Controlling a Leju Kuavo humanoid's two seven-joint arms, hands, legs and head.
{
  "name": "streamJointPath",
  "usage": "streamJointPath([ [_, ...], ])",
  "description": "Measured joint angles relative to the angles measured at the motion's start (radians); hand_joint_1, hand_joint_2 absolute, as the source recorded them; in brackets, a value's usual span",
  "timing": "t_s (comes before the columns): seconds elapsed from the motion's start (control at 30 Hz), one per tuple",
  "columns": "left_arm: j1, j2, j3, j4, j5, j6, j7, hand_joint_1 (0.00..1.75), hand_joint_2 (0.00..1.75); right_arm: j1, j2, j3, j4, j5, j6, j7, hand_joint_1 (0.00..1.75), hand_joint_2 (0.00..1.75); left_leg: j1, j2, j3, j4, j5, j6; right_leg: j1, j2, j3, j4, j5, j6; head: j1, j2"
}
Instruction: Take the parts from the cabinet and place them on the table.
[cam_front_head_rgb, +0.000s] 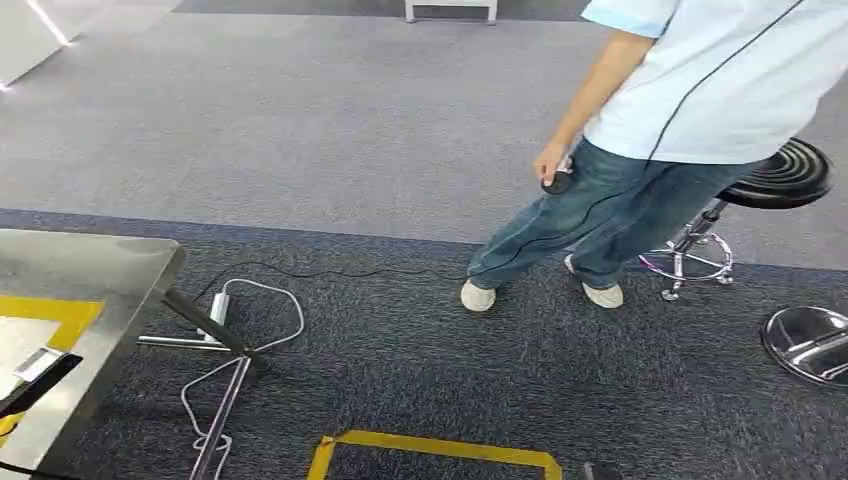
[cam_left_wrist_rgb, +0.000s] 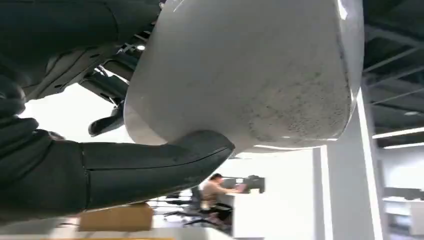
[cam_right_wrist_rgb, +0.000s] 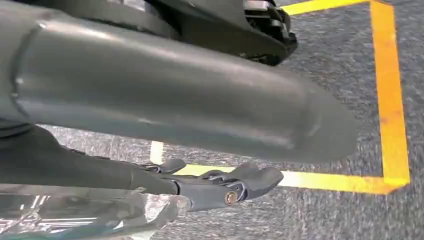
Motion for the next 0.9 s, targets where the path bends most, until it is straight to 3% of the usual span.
streamJointPath([
  [0.03,0.000,-0.001,0.000,0.000,0.000,0.000,0.000,1.68,1.75,0.000,0.000,0.000,0.000,0.000,0.002,0.000,0.00,0.00,0.001,0.000,0.007,-0.012,0.016,-0.002,0.000,-0.011,0.000,0.000,0.000,0.001,0.001,0.000],
  [0.07,0.000,-0.001,0.000,0.000,-0.002,0.000,0.000,1.68,1.75,-0.002,0.000,0.000,0.000,0.000,0.003,0.000,0.00,0.00,0.003,0.004,0.044,-0.080,0.059,-0.004,0.000,-0.027,0.001,0.000,-0.002,0.004,0.001,0.000],
  [0.1,0.000,-0.001,0.001,0.000,-0.003,0.000,0.000,1.68,1.75,-0.003,0.000,0.000,0.000,0.000,0.005,0.000,0.00,0.00,0.004,0.022,0.102,-0.187,0.108,-0.006,-0.001,-0.039,0.003,0.001,-0.005,0.007,0.001,0.000],
  [0.13,-0.001,-0.001,0.001,0.000,-0.003,0.000,0.000,1.68,1.75,-0.003,0.000,0.000,0.000,0.000,0.006,0.000,0.00,0.00,0.005,0.057,0.155,-0.277,0.138,-0.008,-0.001,-0.050,0.007,0.002,-0.008,0.012,0.001,0.000],
  [0.17,-0.004,-0.002,0.001,0.000,-0.004,0.000,0.000,1.68,1.75,-0.002,0.000,0.000,0.000,0.000,0.005,0.000,0.00,0.00,-0.003,0.097,0.175,-0.318,0.128,-0.005,0.009,-0.057,0.006,0.007,-0.014,0.020,-0.003,0.000],
  [0.23,-0.001,-0.003,0.001,0.000,-0.004,0.000,0.000,1.68,1.75,-0.004,0.000,0.000,0.000,-0.001,0.005,-0.001,0.00,0.00,-0.002,0.065,0.170,-0.316,0.132,0.019,0.010,-0.075,0.012,0.006,-0.019,0.029,0.005,0.000],
  [0.3,0.002,-0.004,0.003,0.000,-0.005,0.000,0.000,1.68,1.75,-0.005,0.000,0.000,0.000,-0.003,0.006,-0.001,0.00,0.00,-0.006,0.039,0.168,-0.316,0.132,0.033,0.005,-0.098,0.022,0.004,-0.023,0.040,0.004,0.000],
  [0.33,0.003,-0.004,0.004,0.000,-0.007,0.000,0.000,1.68,1.75,-0.005,0.000,0.000,-0.001,-0.003,0.006,-0.002,0.00,0.00,-0.001,0.029,0.171,-0.319,0.136,0.041,-0.002,-0.067,0.014,0.014,-0.033,0.051,0.004,0.000],
  [0.37,0.001,-0.004,0.004,0.000,-0.009,0.000,-0.001,1.68,1.75,-0.006,0.000,0.000,-0.001,-0.003,0.006,-0.003,0.00,0.00,0.000,0.020,0.171,-0.319,0.136,0.047,-0.002,-0.017,0.000,0.052,-0.060,0.053,0.008,0.000],
  [0.4,-0.001,-0.006,0.002,0.000,-0.010,0.000,-0.001,1.68,1.75,-0.005,0.000,0.000,-0.001,-0.003,0.006,-0.003,0.00,0.00,0.000,0.010,0.170,-0.319,0.138,0.051,-0.003,0.014,-0.039,0.134,-0.103,0.054,0.010,0.000],
  [0.47,-0.001,-0.009,0.002,0.000,-0.012,0.000,-0.002,1.68,1.75,-0.001,0.000,0.000,-0.001,-0.003,0.006,-0.003,0.00,0.00,-0.002,-0.013,0.168,-0.318,0.138,0.055,-0.003,0.029,-0.124,0.305,-0.170,0.054,0.011,0.000],
  [0.5,-0.001,-0.011,0.002,0.000,-0.012,0.000,-0.002,1.68,1.75,0.001,0.000,0.000,-0.001,-0.003,0.006,-0.002,0.00,0.00,-0.003,-0.028,0.169,-0.318,0.138,0.055,-0.003,0.030,-0.153,0.349,-0.174,0.052,0.011,0.000],
  [0.53,-0.001,-0.012,0.002,0.000,-0.012,0.000,-0.002,1.68,1.75,0.002,0.000,0.000,-0.001,-0.003,0.006,-0.002,0.00,0.00,-0.004,-0.042,0.169,-0.318,0.138,0.055,-0.002,0.031,-0.153,0.337,-0.152,0.049,0.011,0.000],
  [0.57,-0.001,-0.013,0.002,0.000,-0.012,0.000,-0.002,1.68,1.75,0.002,0.000,0.000,-0.001,-0.003,0.006,-0.002,0.00,0.00,-0.004,-0.056,0.170,-0.318,0.138,0.055,-0.002,0.034,-0.133,0.283,-0.112,0.045,0.011,0.000],
  [0.6,-0.001,-0.013,0.002,0.000,-0.012,0.000,-0.002,1.68,1.75,0.001,0.000,0.000,-0.001,-0.003,0.006,-0.002,0.00,0.00,-0.003,-0.071,0.171,-0.318,0.138,0.054,-0.002,0.044,-0.093,0.192,-0.060,0.040,0.011,0.000],
  [0.63,-0.001,-0.013,0.002,0.000,-0.012,0.000,-0.002,1.68,1.75,0.001,0.000,0.000,-0.001,-0.003,0.006,-0.002,0.00,0.00,-0.002,-0.085,0.172,-0.318,0.139,0.053,-0.003,0.072,-0.046,0.091,-0.013,0.035,0.011,0.000],
  [0.67,-0.002,-0.013,0.002,0.000,-0.012,0.000,-0.002,1.68,1.75,0.000,0.000,0.000,-0.001,-0.004,0.006,-0.003,0.00,0.00,-0.001,-0.094,0.171,-0.318,0.140,0.050,-0.006,0.120,-0.020,0.031,-0.008,0.032,0.011,0.000],
  [0.7,-0.003,-0.013,0.002,0.000,-0.012,0.000,-0.002,1.68,1.75,0.000,0.000,0.000,-0.001,-0.004,0.006,-0.003,0.00,0.00,-0.004,-0.108,0.166,-0.311,0.137,0.043,-0.010,0.117,-0.011,0.011,-0.013,0.034,0.009,0.000],
  [0.73,-0.002,-0.013,0.001,0.000,-0.012,0.000,-0.002,1.68,1.75,-0.001,0.000,0.000,-0.001,-0.004,0.006,-0.003,0.00,0.00,0.000,-0.116,0.162,-0.316,0.141,0.035,-0.004,0.108,-0.012,0.015,-0.014,0.033,0.010,0.000],
  [0.8,0.003,-0.013,0.003,0.000,-0.013,0.000,-0.002,1.68,1.75,-0.004,0.000,0.000,-0.001,-0.004,0.006,-0.003,0.00,0.00,0.006,-0.140,0.157,-0.324,0.150,0.018,0.001,0.087,-0.004,0.016,-0.010,0.023,0.010,0.000],
  [0.83,0.006,-0.011,0.004,0.000,-0.013,0.000,-0.003,1.68,1.75,-0.005,0.000,0.000,-0.001,-0.004,0.007,-0.003,0.00,0.00,0.007,-0.134,0.155,-0.319,0.147,0.015,-0.007,0.072,-0.001,0.003,-0.002,0.014,0.010,0.000],
  [0.87,0.005,-0.011,0.004,0.000,-0.014,0.001,-0.003,1.68,1.75,-0.005,0.000,0.000,-0.001,-0.005,0.006,-0.004,0.00,0.00,-0.001,-0.064,0.143,-0.296,0.125,0.014,-0.005,0.063,0.000,-0.001,0.001,0.008,0.005,0.000],
  [0.9,-0.001,-0.010,0.004,0.000,-0.014,0.001,-0.003,1.68,1.75,-0.004,0.000,0.000,-0.001,-0.005,0.006,-0.005,0.00,0.00,-0.002,-0.030,0.118,-0.245,0.089,0.011,-0.005,0.051,0.000,-0.001,0.001,0.006,0.000,0.000],
])
